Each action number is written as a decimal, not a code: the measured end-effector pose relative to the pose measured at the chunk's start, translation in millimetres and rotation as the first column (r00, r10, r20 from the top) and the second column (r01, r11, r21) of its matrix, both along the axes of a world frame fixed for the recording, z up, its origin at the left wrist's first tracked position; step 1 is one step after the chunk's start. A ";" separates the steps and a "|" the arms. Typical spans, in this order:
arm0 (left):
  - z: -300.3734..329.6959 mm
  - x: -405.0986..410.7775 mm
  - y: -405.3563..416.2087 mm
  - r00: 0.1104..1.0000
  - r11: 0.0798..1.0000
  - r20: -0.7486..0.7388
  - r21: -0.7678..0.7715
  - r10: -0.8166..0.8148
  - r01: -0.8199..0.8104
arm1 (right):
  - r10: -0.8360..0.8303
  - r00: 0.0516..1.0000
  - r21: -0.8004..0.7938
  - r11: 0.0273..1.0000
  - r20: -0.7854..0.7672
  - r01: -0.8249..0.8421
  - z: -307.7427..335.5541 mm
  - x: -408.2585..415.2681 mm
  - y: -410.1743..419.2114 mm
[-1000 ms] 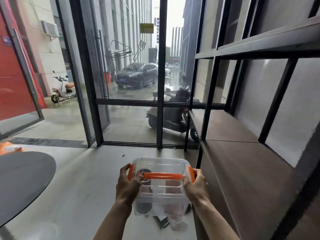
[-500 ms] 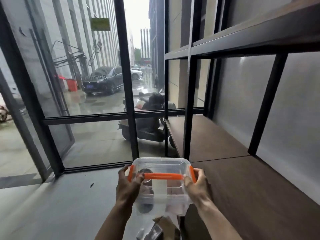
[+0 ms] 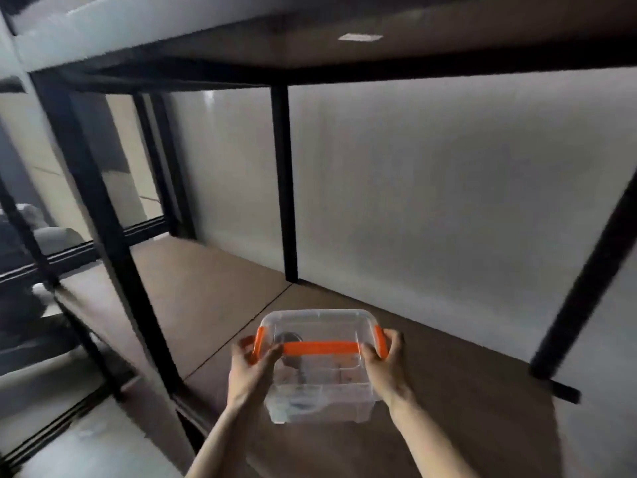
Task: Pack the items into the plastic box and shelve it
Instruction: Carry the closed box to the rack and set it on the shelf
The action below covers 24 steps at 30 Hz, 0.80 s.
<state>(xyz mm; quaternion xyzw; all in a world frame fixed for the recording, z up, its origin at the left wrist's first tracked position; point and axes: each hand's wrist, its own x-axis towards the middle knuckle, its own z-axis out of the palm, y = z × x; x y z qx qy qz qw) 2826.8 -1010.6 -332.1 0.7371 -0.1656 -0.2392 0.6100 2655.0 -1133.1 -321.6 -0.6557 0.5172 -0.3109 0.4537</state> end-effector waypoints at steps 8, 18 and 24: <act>-25.5 -44.6 -85.6 0.936 0.937 -0.046 0.003 -0.350 0.351 | -0.400 0.900 -0.050 0.916 -0.170 0.398 -19.4 -76.7 -8.9; -143.9 -72.0 -114.5 0.814 0.790 -0.042 0.216 -0.580 0.574 | -0.480 0.836 0.068 0.856 -0.267 0.513 -83.2 -131.6 16.3; -191.2 -67.1 -110.4 0.810 0.775 -0.013 0.283 -0.586 0.565 | -0.455 0.849 0.141 0.853 -0.269 0.502 -114.3 -129.1 29.1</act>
